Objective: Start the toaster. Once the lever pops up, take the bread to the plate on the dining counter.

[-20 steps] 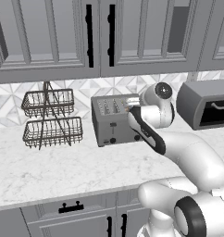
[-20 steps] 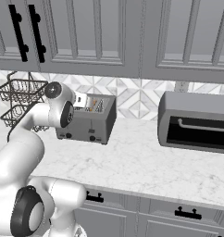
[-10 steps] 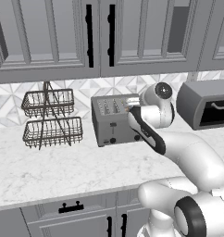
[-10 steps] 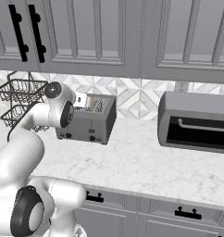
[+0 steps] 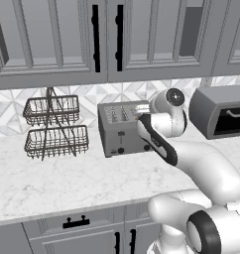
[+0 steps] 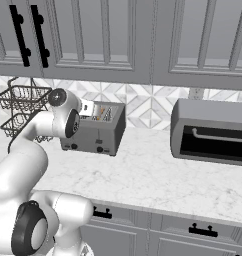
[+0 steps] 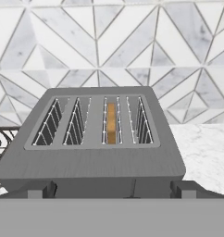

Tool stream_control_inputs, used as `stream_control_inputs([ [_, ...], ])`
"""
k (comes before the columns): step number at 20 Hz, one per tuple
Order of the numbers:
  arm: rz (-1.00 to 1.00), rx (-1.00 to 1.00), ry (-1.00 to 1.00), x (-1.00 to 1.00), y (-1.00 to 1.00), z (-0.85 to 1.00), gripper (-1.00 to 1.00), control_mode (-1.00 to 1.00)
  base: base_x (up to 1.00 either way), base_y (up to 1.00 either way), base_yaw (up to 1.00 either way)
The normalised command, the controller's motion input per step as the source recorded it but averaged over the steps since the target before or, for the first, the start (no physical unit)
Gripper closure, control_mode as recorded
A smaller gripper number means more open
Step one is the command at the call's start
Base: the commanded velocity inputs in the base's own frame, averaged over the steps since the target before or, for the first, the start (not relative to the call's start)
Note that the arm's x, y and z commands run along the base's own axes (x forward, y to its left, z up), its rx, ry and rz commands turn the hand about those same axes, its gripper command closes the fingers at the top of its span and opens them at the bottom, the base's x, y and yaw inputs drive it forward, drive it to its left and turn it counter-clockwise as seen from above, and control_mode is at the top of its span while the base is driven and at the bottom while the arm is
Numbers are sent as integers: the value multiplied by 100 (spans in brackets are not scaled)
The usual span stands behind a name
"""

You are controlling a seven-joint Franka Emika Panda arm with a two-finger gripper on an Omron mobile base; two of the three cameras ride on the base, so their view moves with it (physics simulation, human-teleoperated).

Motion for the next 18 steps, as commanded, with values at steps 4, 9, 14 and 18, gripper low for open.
stream_control_inputs([
  [4, 0, 0, 0, 0, 0, 0, -100, -100, 0, 0, 0],
  [9, 0, 0, 0, 0, 0, 0, -100, -100, 0, 0, 0],
  [14, 0, 0, 0, 0, 0, 0, -100, -100, 0, 0, 0],
  [18, 0, 0, 0, 0, 0, 0, -100, -100, 0, 0, 0],
])
